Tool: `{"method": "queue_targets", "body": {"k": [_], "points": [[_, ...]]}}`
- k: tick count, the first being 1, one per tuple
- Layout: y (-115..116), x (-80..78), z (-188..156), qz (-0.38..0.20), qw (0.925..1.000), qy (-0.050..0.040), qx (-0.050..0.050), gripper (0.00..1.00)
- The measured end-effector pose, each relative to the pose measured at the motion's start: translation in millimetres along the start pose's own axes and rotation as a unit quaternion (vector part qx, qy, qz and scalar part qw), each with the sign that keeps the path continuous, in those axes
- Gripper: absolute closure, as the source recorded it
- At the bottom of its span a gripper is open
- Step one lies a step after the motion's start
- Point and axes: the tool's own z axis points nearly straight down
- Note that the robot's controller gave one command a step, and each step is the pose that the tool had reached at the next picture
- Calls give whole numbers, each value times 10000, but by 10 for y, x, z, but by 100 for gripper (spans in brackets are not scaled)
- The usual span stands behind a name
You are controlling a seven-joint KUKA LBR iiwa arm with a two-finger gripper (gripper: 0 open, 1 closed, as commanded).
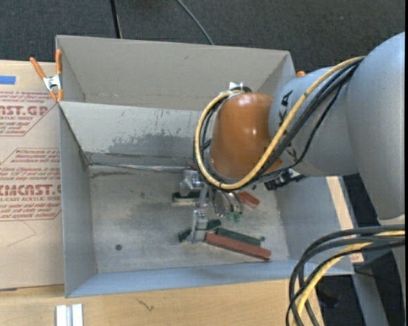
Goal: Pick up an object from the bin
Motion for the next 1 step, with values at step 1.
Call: {"method": "queue_targets", "body": {"k": [1], "points": [[-513,-533,451,680,9977,-39,-15,100]]}}
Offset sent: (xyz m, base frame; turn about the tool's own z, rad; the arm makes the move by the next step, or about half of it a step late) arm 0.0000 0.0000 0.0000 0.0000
